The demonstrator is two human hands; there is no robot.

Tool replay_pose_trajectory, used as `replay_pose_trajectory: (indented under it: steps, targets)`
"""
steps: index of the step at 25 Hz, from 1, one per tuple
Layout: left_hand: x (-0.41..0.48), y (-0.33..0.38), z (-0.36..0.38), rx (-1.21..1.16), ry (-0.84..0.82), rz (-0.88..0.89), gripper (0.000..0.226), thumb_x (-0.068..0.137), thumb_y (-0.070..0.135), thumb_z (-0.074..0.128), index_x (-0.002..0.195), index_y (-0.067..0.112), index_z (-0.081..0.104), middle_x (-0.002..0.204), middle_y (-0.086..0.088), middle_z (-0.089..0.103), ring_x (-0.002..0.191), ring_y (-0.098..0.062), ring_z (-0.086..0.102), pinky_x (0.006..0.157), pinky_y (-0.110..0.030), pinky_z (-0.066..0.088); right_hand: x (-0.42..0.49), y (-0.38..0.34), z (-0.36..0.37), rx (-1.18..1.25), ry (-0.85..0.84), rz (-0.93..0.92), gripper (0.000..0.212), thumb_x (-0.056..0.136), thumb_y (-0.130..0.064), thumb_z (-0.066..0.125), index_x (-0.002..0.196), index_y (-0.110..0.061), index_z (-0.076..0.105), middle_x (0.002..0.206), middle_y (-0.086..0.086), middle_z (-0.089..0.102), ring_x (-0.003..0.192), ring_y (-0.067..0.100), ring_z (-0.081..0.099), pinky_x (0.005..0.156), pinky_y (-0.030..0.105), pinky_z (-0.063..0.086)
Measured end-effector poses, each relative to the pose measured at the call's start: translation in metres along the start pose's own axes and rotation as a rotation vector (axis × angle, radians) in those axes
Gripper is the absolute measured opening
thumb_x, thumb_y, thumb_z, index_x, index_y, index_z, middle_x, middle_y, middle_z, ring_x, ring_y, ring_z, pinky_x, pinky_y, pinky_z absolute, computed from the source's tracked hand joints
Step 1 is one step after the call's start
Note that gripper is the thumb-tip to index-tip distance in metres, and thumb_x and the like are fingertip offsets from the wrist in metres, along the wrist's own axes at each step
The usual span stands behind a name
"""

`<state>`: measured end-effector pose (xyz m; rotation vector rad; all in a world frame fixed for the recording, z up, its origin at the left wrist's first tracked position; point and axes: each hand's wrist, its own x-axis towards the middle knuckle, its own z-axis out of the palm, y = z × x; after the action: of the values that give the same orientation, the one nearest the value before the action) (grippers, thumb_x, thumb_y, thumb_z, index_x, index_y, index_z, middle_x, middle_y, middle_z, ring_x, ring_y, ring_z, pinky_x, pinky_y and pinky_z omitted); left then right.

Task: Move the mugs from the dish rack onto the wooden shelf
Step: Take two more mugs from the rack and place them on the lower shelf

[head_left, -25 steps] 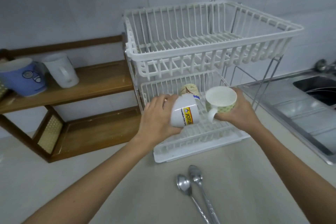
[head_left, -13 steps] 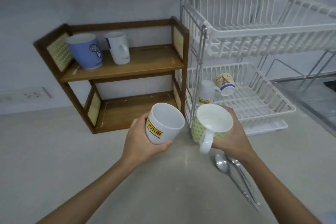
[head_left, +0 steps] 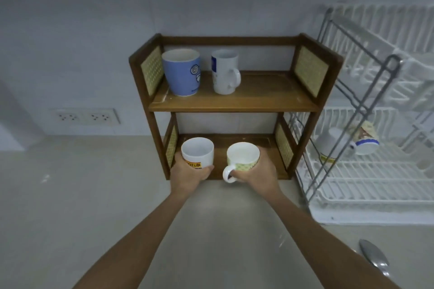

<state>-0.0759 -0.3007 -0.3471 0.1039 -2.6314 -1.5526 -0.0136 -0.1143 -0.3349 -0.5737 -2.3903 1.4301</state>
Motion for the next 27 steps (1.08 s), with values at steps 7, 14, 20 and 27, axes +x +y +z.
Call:
replay_pose_trajectory:
  steps: [7,14,20,27]
  targets:
    - [0.071,-0.026,0.032,-0.018,0.045,-0.014,0.089,0.053,0.035,0.09,0.124,0.014,0.041,0.118,-0.007,0.062,0.107,-0.027,0.059,0.081,-0.029,0.045,0.072,0.022,0.059,-0.005,-0.03,0.095,0.105,0.038,-0.036,0.093,0.128,-0.025,0.039,0.121,-0.001,0.055,0.115,0.019,0.048,0.093,0.032,0.044]
    - [0.077,-0.05,0.038,-0.005,0.087,-0.018,0.094,0.054,0.034,0.091,0.129,0.012,0.039,0.126,-0.009,0.058,0.114,-0.029,0.055,0.09,-0.032,0.045,0.092,0.031,0.079,-0.028,-0.034,0.093,0.099,0.044,-0.034,0.092,0.126,-0.019,0.039,0.122,0.005,0.055,0.114,0.024,0.049,0.092,0.036,0.044]
    - [0.061,-0.036,0.021,0.028,0.019,-0.059,0.086,0.066,0.023,0.086,0.137,0.008,0.039,0.131,-0.012,0.056,0.121,-0.031,0.051,0.097,-0.037,0.043,0.081,0.022,0.066,0.074,-0.139,0.127,0.091,0.061,-0.021,0.087,0.135,-0.015,0.035,0.132,0.007,0.051,0.124,0.026,0.046,0.101,0.034,0.04]
    - [-0.065,0.02,0.024,-0.136,-0.09,0.277,0.072,0.086,0.003,0.063,0.146,0.016,0.025,0.145,-0.006,0.037,0.127,-0.016,0.043,0.099,-0.037,0.047,-0.036,0.004,-0.033,-0.039,0.019,-0.163,0.066,0.084,-0.03,0.068,0.142,-0.025,0.037,0.136,-0.014,0.046,0.123,0.002,0.046,0.098,0.028,0.044]
